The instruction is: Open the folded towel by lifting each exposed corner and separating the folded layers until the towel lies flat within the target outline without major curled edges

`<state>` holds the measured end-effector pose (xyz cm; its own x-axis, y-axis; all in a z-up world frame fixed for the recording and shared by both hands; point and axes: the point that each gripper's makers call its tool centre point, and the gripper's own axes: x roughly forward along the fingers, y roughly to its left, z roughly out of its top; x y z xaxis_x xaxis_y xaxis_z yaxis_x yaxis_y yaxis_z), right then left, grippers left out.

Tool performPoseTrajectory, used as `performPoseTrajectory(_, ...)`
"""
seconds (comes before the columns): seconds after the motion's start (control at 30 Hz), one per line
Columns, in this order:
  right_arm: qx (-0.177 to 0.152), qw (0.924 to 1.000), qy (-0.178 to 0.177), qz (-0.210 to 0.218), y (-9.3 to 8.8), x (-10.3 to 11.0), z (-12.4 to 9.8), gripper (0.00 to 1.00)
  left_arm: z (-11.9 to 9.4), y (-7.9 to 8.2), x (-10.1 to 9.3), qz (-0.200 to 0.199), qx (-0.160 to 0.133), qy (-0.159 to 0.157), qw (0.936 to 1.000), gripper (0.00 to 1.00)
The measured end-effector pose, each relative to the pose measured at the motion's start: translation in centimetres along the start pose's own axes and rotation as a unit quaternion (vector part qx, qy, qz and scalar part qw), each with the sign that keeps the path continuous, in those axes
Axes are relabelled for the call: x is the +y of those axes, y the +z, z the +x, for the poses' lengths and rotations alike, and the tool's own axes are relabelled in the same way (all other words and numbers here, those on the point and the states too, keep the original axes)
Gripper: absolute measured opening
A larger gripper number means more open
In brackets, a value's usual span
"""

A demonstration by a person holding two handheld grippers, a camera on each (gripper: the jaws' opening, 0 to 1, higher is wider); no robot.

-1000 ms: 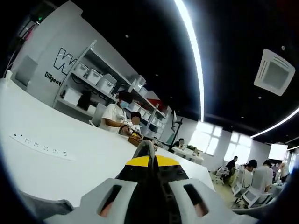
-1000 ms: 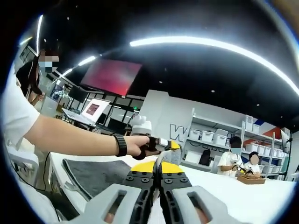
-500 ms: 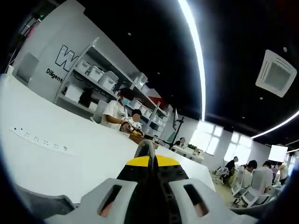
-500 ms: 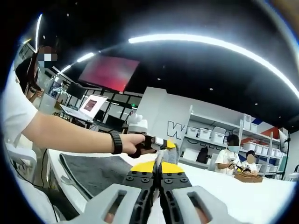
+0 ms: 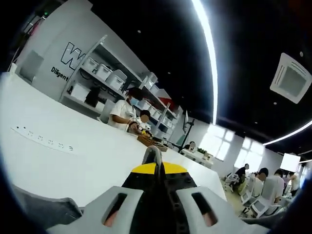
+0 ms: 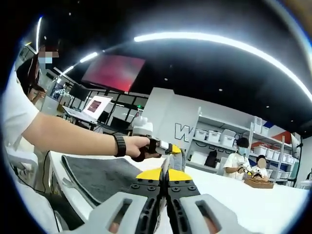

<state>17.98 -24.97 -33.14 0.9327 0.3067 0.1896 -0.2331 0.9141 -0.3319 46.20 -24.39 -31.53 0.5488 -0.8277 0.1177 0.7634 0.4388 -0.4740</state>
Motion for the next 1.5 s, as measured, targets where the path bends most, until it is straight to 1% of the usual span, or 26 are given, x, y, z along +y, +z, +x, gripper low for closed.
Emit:
performPoseTrajectory(0.2, 0.008, 1.0, 0.0, -0.002, -0.8, 0.0, -0.1, 0.0, 0.1, -0.3, 0.2, 0.004, 0.004, 0.002, 1.0, 0.0)
performPoseTrajectory(0.67, 0.026, 0.9996, -0.001, -0.011, -2.2, -0.2, -0.5, 0.0, 0.3, -1.5, 0.9, 0.003, 0.015, 0.006, 0.9999, 0.0)
performPoseTrajectory(0.83, 0.031, 0.9994, -0.004, -0.014, -2.7, -0.4, -0.7, 0.0, 0.5, -2.1, 0.8, 0.005, 0.018, 0.007, 0.9998, 0.0)
performPoseTrajectory(1.1, 0.038, 0.9991, -0.004, -0.018, -3.3, -0.5, -0.8, 0.0, 0.6, -2.8, 0.9, -0.001, 0.019, 0.006, 0.9998, 0.0)
performPoseTrajectory(1.2, 0.041, 0.999, -0.004, -0.017, -3.5, -0.5, -0.9, 0.0, 0.7, -3.1, 1.2, -0.004, 0.021, 0.008, 0.9997, 0.0)
performPoseTrajectory(1.5, 0.049, 0.9986, -0.006, -0.016, -4.4, -0.6, -1.0, 0.0, 1.1, -4.6, 1.7, -0.022, 0.022, 0.007, 0.9995, 0.0)
